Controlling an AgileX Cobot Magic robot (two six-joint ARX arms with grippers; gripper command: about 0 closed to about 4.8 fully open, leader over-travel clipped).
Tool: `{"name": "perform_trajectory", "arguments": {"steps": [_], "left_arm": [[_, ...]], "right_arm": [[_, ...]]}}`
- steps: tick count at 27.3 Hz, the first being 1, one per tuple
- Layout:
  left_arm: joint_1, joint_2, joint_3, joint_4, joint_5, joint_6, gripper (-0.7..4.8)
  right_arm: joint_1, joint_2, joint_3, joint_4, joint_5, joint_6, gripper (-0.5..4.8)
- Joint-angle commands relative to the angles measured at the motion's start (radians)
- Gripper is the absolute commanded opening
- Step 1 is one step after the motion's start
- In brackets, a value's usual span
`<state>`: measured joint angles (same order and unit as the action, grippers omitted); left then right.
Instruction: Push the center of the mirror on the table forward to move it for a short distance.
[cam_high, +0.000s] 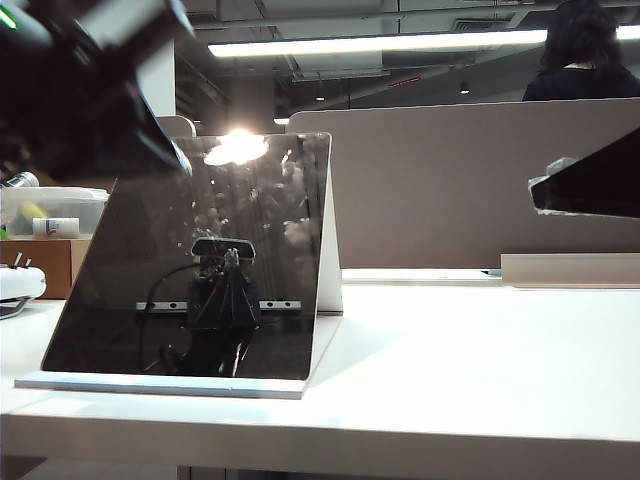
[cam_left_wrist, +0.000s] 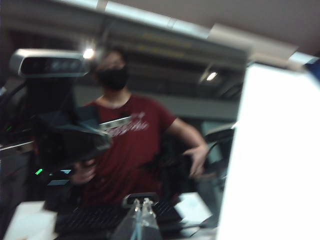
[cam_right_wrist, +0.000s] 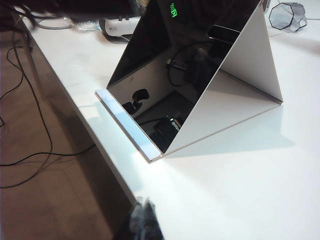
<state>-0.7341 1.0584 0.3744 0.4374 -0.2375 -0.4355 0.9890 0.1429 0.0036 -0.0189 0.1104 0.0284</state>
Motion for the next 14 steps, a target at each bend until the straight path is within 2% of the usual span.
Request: {"name": "perform_trajectory", "arguments": {"steps": [1, 4, 10, 14], "left_arm": [[0.0, 0.092, 0.049, 0.015, -0.042, 0.015, -0.05], [0.0, 0.167, 0.087, 0.006, -0.116, 0.022, -0.05], [0.008, 0.273, 0.166, 0.006, -0.13, 0.108, -0.05], [0.032, 0.345, 0.223, 0.006, -0.147, 0.114, -0.05]], "right_arm": [[0.0, 0.003, -0.004, 0.016, 0.0, 0.001, -0.05], [0.0, 0.003, -0.004, 0.016, 0.0, 0.001, -0.05], [0.0, 0.003, -0.004, 0.016, 0.0, 0.001, -0.05], [0.0, 0.004, -0.004, 0.016, 0.0, 0.001, -0.05]]}}
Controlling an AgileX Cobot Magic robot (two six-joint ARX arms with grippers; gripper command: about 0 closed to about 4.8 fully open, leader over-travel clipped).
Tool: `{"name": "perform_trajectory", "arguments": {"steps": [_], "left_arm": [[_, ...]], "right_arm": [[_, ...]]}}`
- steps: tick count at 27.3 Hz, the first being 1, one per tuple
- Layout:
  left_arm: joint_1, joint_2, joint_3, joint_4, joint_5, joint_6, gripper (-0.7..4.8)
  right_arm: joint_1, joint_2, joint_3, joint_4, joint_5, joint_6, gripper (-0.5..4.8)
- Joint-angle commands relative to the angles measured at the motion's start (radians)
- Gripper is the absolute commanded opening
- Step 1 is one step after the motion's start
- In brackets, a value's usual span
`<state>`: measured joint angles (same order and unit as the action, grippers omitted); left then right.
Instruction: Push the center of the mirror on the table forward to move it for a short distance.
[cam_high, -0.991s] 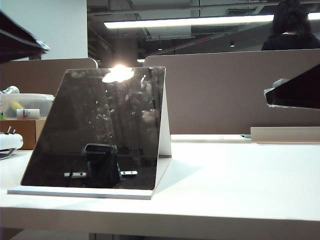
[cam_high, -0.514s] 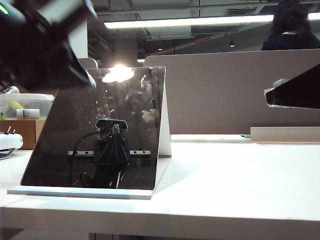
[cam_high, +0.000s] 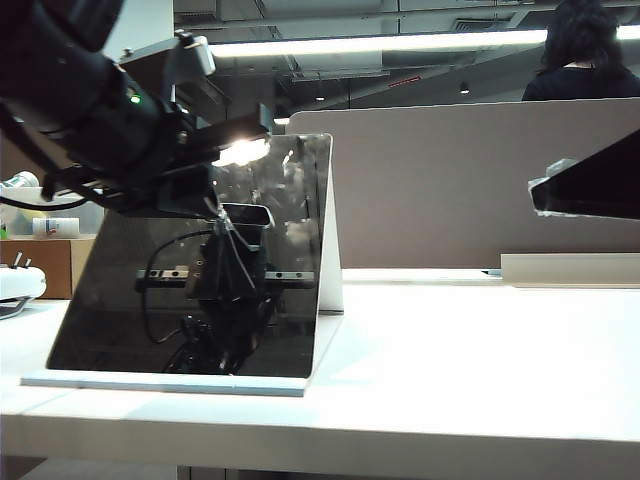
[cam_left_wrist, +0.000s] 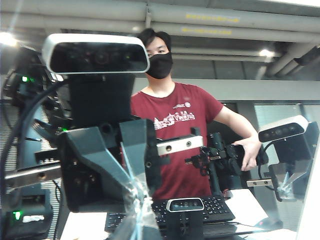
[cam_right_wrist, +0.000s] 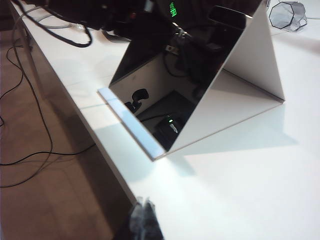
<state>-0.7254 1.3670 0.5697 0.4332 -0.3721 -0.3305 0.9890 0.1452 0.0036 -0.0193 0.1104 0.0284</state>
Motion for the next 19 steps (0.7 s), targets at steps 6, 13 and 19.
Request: {"name": "perform_trajectory", "arguments": {"steps": [6, 13, 19], "left_arm": [[0.124, 0.161, 0.131, 0.021, 0.082, 0.01, -0.05], [0.197, 0.351, 0.322, 0.032, 0.146, 0.05, -0.05], [0.203, 0.588, 0.565, 0.037, 0.149, 0.091, -0.05]], "right_arm": [[0.0, 0.001, -0.004, 0.016, 0.0, 0.001, -0.05], [0.0, 0.002, -0.004, 0.016, 0.0, 0.001, -0.05], [-0.047, 0.009, -0.004, 0.016, 0.0, 0.001, -0.05]]}}
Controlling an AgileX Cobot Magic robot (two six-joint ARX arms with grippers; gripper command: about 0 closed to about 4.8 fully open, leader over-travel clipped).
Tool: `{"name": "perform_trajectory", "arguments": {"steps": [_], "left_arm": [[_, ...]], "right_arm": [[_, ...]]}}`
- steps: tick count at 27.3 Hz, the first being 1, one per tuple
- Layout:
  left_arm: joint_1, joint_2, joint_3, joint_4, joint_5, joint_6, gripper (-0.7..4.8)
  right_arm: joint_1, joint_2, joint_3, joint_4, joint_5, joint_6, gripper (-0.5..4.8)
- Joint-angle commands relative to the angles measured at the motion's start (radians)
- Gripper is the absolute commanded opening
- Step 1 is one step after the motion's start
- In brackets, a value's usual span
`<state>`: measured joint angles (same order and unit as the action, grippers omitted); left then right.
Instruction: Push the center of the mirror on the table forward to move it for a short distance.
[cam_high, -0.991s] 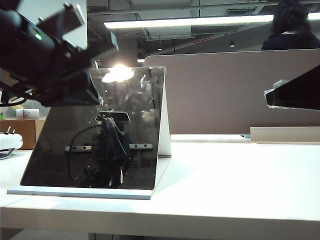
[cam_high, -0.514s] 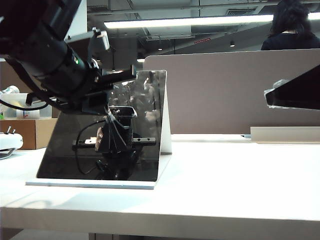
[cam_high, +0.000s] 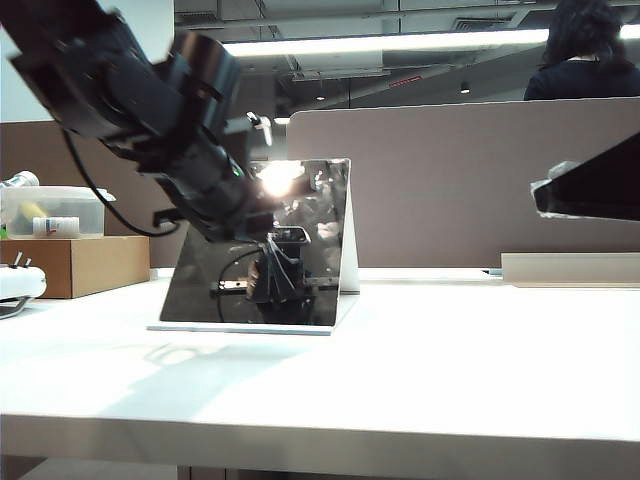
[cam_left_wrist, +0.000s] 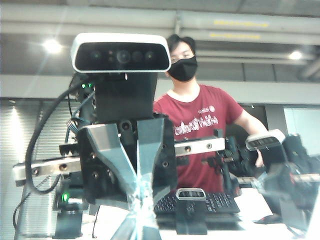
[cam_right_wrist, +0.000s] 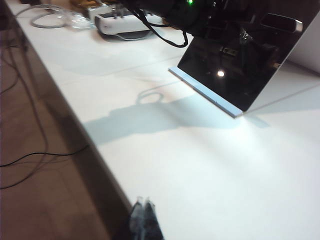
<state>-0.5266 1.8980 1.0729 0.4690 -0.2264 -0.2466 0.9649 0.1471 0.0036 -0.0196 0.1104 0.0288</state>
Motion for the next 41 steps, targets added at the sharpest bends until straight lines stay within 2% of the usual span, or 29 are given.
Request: {"name": "perform_trajectory", "arguments": {"steps": [1, 6, 12, 16, 20, 23, 28, 30, 35, 39, 41], "left_arm": [[0.013, 0.107, 0.12, 0.001, 0.005, 0.003, -0.05], [0.044, 0.263, 0.323, -0.001, 0.028, 0.01, -0.05], [0.095, 0.409, 0.556, -0.04, 0.071, 0.029, -0.05], [0.116, 0.495, 0.687, -0.045, 0.08, 0.068, -0.05], [0.131, 0.57, 0.798, -0.047, 0.092, 0.068, -0.05], [0.137, 0.603, 0.852, -0.056, 0.098, 0.067, -0.05], [0.157, 0.602, 0.856, -0.075, 0.114, 0.071, -0.05], [0.158, 0.571, 0.856, -0.138, 0.172, 0.071, -0.05], [0.133, 0.426, 0.855, -0.312, 0.217, 0.105, -0.05], [0.133, 0.255, 0.849, -0.491, 0.382, 0.117, -0.05], [0.132, 0.127, 0.797, -0.53, 0.478, 0.127, -0.05]], "right_arm": [[-0.053, 0.013, -0.004, 0.017, 0.0, 0.0, -0.05], [-0.188, 0.037, -0.004, 0.017, 0.0, 0.001, -0.05], [-0.417, 0.034, -0.004, 0.017, 0.003, 0.0, -0.05], [-0.511, 0.002, -0.004, 0.017, 0.002, 0.0, -0.05], [-0.596, 0.0, -0.004, 0.016, 0.003, 0.0, -0.05], [-0.631, -0.006, -0.004, 0.016, 0.003, 0.0, -0.05], [-0.639, -0.015, -0.004, 0.016, 0.003, 0.0, -0.05], [-0.639, -0.016, -0.004, 0.016, 0.003, 0.0, -0.05], [-0.64, -0.05, -0.004, 0.016, 0.003, 0.0, -0.05], [-0.64, -0.083, -0.004, 0.015, 0.002, 0.0, -0.05], [-0.641, -0.114, -0.004, 0.017, 0.002, 0.0, -0.05]]}}
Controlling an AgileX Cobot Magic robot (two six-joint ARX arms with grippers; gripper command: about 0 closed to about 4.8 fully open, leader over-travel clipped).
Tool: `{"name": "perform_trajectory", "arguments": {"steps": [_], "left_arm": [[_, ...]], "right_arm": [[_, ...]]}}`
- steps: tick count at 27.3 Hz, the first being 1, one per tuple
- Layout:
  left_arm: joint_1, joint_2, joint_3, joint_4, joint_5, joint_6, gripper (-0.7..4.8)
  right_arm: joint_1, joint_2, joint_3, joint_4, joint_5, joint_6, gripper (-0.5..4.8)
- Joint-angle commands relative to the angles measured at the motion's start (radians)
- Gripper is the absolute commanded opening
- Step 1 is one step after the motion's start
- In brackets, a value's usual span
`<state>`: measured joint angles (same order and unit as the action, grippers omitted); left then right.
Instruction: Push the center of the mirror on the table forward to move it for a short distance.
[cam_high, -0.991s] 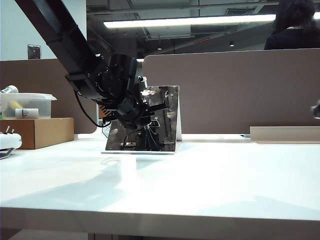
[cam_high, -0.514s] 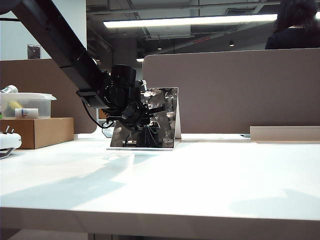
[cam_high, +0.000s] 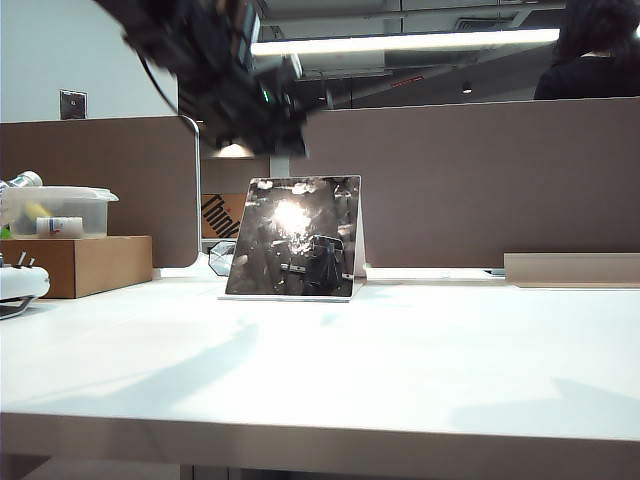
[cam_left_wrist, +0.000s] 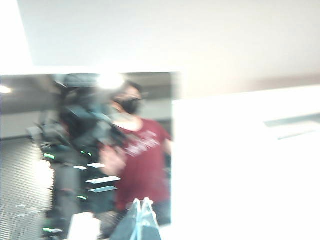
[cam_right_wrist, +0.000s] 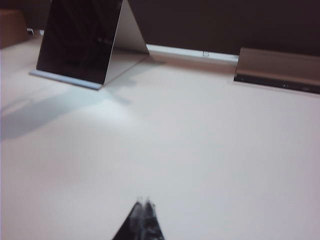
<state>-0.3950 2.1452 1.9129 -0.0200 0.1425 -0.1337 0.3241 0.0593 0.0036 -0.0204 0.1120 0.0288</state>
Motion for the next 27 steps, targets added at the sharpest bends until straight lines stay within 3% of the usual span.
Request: {"name": "perform_trajectory", "arguments": {"steps": [1, 7, 13, 17, 20, 24, 27], "left_arm": [[-0.001, -0.212, -0.086, -0.045, 0.122, 0.018, -0.05], [-0.04, -0.549, -0.234, -0.05, 0.115, 0.037, -0.05], [-0.196, -0.938, -0.49, -0.053, -0.005, 0.108, -0.05], [-0.409, -1.212, -0.716, -0.049, -0.208, 0.129, -0.05], [-0.617, -1.387, -0.866, -0.068, -0.399, 0.142, -0.05], [-0.86, -1.555, -1.032, -0.11, -0.645, 0.153, -0.05], [-1.002, -1.661, -1.14, -0.171, -0.776, 0.151, -0.05]], "right_arm": [[0.0, -0.038, -0.004, 0.016, 0.001, 0.0, -0.05], [0.0, -0.056, -0.004, 0.021, 0.001, 0.001, -0.05], [-0.001, -0.056, -0.004, 0.017, 0.0, 0.0, -0.05], [-0.005, -0.056, -0.004, 0.017, 0.0, 0.001, -0.05], [-0.021, -0.056, -0.004, 0.017, -0.002, 0.001, -0.05], [-0.051, -0.056, -0.004, 0.017, -0.002, 0.001, -0.05], [-0.069, -0.056, -0.004, 0.017, -0.001, 0.0, -0.05]]}}
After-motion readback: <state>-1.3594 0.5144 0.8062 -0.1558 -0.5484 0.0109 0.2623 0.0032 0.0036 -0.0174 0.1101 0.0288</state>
